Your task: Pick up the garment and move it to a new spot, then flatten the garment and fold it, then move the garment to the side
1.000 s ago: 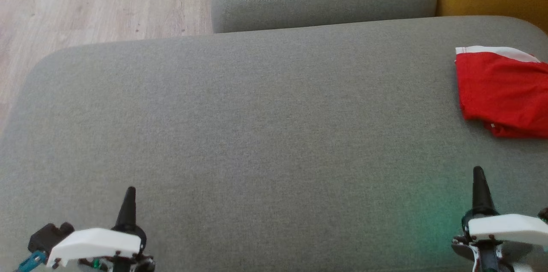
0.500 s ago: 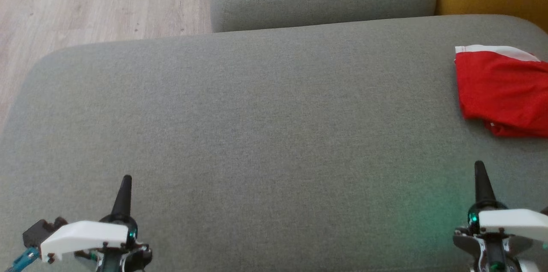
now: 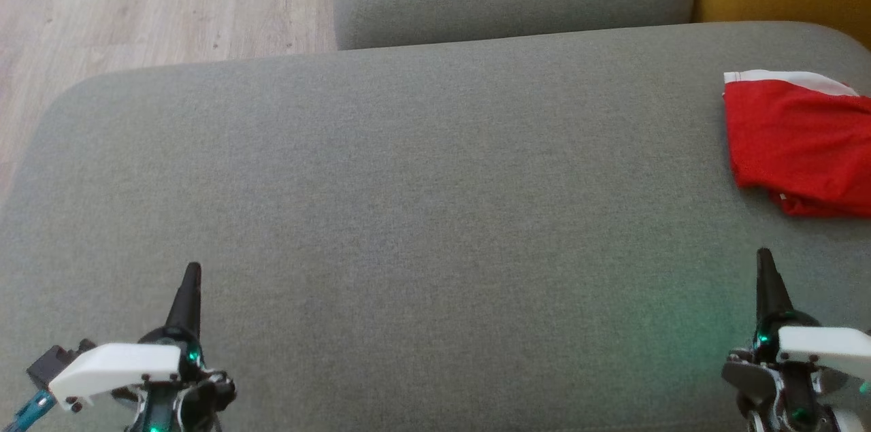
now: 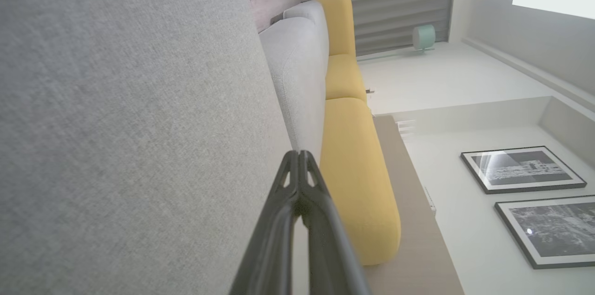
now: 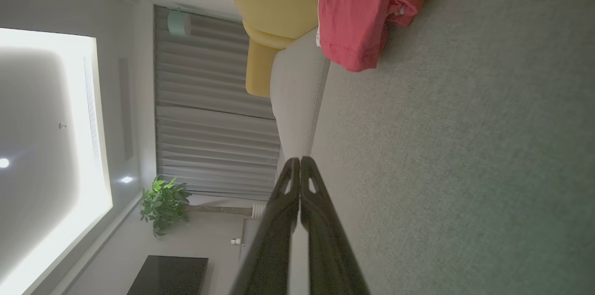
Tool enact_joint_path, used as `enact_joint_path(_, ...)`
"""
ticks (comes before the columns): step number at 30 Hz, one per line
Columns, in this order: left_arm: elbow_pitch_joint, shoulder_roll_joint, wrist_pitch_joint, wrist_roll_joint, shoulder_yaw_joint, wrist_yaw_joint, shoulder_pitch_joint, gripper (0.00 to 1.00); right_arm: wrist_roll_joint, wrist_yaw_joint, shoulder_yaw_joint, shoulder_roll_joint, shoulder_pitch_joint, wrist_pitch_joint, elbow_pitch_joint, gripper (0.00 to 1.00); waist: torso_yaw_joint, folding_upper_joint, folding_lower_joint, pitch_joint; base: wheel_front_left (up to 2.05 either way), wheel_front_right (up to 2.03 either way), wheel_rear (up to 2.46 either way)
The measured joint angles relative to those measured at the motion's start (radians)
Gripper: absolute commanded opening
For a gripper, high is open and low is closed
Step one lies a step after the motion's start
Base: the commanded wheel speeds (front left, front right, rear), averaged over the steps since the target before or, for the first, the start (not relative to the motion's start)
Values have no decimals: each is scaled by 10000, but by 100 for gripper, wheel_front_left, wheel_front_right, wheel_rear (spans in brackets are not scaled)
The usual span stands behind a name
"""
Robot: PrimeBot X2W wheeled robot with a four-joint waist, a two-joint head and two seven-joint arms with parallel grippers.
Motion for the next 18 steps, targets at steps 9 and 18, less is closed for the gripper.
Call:
enact_joint_path(9,-12,-15,251,-1024,117,-176,-195,0,1106,0,-44,-2,-244,222,-59,0,-14,0,0,14,0,0,0)
enact_joint_path(18,-36,-42,439,-1931,307,-339,-420,0,2125,0,-71,-2,-336,443,-102,0,-26,0,0,26,0,0,0)
